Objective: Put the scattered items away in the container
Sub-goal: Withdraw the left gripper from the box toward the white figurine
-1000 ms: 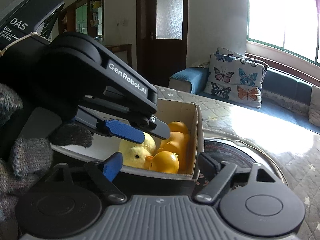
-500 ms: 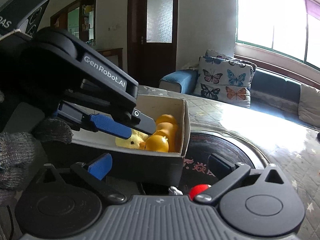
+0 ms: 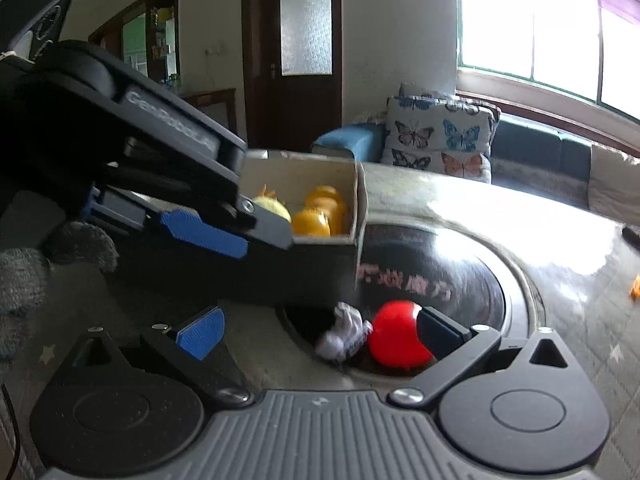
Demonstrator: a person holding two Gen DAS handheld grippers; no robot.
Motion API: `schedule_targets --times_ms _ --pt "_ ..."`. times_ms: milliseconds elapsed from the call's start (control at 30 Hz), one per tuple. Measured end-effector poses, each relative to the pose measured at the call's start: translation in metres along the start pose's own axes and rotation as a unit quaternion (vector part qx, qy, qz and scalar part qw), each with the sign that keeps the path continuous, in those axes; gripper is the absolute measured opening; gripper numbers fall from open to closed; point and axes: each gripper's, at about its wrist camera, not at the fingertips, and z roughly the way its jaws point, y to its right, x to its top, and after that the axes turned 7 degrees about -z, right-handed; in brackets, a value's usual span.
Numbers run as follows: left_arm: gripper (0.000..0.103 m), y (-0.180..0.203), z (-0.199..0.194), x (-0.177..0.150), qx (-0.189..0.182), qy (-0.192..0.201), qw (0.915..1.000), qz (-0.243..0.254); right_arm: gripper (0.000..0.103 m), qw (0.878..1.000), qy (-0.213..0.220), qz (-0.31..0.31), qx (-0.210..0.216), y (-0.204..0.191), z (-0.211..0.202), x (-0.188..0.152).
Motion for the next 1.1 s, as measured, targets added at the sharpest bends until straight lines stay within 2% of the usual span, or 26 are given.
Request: schedule_targets --times_ms 567,1100 --pt "0.036 0.003 0.009 -0.039 0.004 -0.032 0.9992 0.024 0.103 0.999 -0.03 0.018 0.003 -0.009 -0.018 -0.036" --pt "0.036 0.006 0.017 -0.043 0.018 -0.045 0.9987 0.014 0.103 0.999 -0.037 0.033 -0.001 -0.007 -0.023 -0.043"
